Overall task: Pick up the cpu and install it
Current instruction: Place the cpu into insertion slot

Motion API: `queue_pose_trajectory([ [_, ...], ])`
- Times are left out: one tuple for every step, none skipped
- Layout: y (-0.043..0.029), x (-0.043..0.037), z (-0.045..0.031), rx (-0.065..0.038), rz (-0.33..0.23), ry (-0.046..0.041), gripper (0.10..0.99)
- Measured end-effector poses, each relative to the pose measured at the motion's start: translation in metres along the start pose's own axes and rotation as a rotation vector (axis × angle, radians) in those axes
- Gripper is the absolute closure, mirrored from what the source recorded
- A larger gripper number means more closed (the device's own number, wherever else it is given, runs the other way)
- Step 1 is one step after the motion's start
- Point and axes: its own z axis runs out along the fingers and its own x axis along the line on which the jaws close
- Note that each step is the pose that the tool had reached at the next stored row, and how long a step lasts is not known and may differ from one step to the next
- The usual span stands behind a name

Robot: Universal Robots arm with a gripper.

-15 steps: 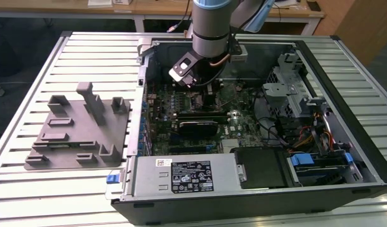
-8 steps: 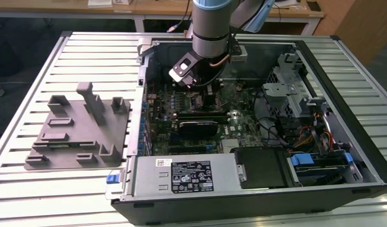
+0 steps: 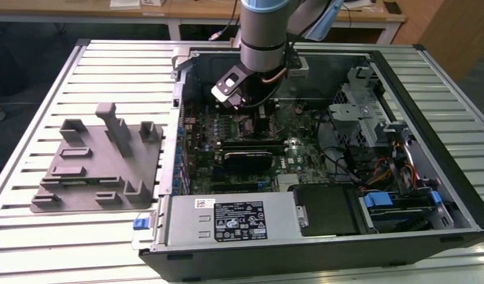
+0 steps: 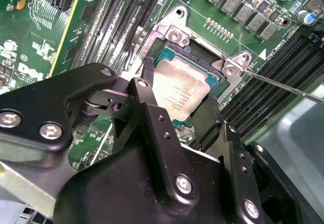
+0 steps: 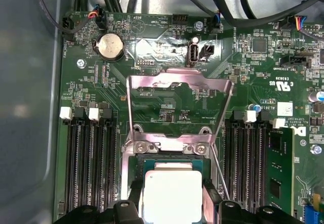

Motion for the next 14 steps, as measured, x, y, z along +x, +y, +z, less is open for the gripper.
queue_pose_trajectory([
  [-0.0001,0.0001,0.0005,0.000,0.000,0.0000,0.545],
  [-0.0001,0.0002,0.0008,0.000,0.000,0.0000,0.545],
  [-0.0001,0.0002,0.0011,0.000,0.000,-0.0003,0.545],
  [-0.0001,0.0001,0.0013,0.000,0.000,-0.0005,0.545],
  [-0.0002,0.0001,0.0013,0.000,0.000,-0.0006,0.545],
  [-0.0001,0.0002,0.0014,0.000,0.000,-0.0005,0.545],
  [-0.0001,0.0002,0.0015,0.000,0.000,-0.0002,0.545],
  [-0.0001,0.0002,0.0016,0.000,0.000,-0.0001,0.545],
  [-0.0001,0.0002,0.0016,0.000,0.000,-0.0001,0.545],
  [-0.0001,0.0002,0.0015,0.000,0.000,-0.0001,0.545],
  [-0.0001,0.0003,0.0017,0.000,0.000,0.0003,0.545],
  [0.0000,0.0003,0.0018,0.000,0.000,0.0004,0.533],
  [-0.0001,0.0003,0.0018,0.000,0.000,0.0004,0.533],
  [-0.0001,0.0003,0.0018,0.000,0.000,0.0004,0.471],
])
